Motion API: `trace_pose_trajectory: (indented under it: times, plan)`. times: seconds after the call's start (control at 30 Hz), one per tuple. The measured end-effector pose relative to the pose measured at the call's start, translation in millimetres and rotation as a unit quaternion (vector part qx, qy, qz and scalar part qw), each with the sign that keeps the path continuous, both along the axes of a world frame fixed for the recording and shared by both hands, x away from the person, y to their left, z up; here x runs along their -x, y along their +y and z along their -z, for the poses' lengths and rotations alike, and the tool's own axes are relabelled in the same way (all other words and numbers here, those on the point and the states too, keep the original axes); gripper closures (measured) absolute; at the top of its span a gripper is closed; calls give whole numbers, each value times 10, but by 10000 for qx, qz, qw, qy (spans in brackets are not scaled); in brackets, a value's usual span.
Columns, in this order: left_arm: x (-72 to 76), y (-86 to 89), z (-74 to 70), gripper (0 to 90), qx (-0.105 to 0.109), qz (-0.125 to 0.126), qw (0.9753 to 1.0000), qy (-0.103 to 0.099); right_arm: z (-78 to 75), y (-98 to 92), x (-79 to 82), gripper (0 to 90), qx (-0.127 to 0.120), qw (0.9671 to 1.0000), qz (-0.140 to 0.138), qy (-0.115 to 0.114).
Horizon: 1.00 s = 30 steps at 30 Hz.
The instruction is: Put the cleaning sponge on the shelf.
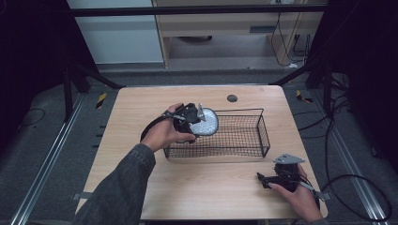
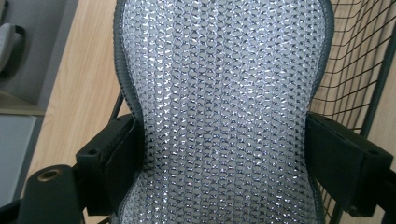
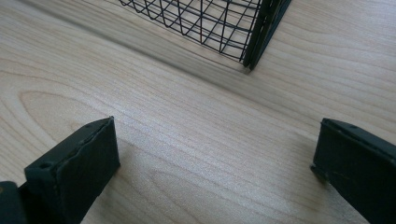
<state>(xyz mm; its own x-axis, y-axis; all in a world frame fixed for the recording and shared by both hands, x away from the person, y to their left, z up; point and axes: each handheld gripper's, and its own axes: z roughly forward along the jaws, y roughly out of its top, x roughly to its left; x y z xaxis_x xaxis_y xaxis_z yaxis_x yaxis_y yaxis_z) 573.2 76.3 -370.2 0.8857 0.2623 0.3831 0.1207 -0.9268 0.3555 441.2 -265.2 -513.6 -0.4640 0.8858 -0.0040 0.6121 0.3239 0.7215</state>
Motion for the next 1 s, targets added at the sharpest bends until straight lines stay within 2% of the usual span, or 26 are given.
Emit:
trace_pose_trajectory:
  times: [0.3,0.73,0.83,0.97,1.0]
  plan:
    - [-3,20,31,141,-25,-43,10000,2,0,0,1,4,-3,10000,1,5]
    - [-10,-46,116,137,-82,-16,10000,50,3,-2,-2,4,23,10000,-8,-20]
    - [-28,-64,146,135,-107,-17,9999,116,6,-4,-4,4,50,10000,-18,-44]
    - [-37,-67,160,127,-72,-29,9999,110,7,-5,-4,4,58,10000,-18,-45]
    - [-40,-72,176,123,3,-67,9998,165,7,-5,-4,4,58,10000,-18,-45]
